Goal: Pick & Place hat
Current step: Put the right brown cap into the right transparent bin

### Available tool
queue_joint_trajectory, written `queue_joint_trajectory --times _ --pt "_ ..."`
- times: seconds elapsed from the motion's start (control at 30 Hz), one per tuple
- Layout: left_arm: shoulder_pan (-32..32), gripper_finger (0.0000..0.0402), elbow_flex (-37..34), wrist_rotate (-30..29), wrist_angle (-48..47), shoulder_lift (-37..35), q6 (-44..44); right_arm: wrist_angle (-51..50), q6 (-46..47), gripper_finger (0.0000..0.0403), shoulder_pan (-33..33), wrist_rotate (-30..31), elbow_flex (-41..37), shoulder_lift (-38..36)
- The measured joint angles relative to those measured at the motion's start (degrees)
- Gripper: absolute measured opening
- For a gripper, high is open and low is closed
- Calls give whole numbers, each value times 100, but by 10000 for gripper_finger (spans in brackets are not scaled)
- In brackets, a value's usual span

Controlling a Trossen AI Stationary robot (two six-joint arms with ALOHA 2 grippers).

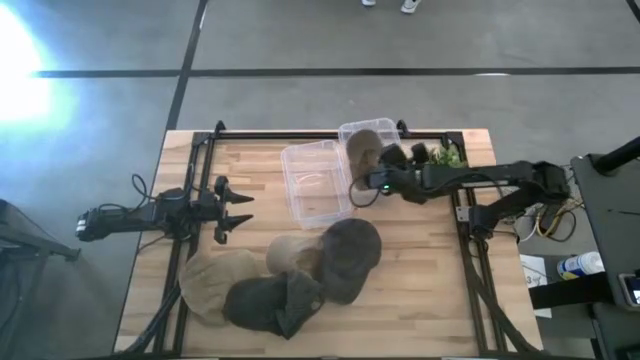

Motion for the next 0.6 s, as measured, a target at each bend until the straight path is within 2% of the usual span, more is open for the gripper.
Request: queue_joint_trajectory --times 0.2,0.33,0.43,0.5,0.6 --pt "1 231 0 0 1 0 0 -968 652 94 4 -964 687 898" --pt "1 231 0 0 1 0 1 -1483 809 142 176 -1152 1326 1263" --pt "2 231 0 0 1 0 1 -1634 436 170 338 -1216 1839 1390" --pt "1 231 1 -3 3 0 53 -1679 73 185 412 -1487 2146 1409" --pt "9 231 0 -51 7 2 872 -1700 -262 198 539 -2012 2497 1383"
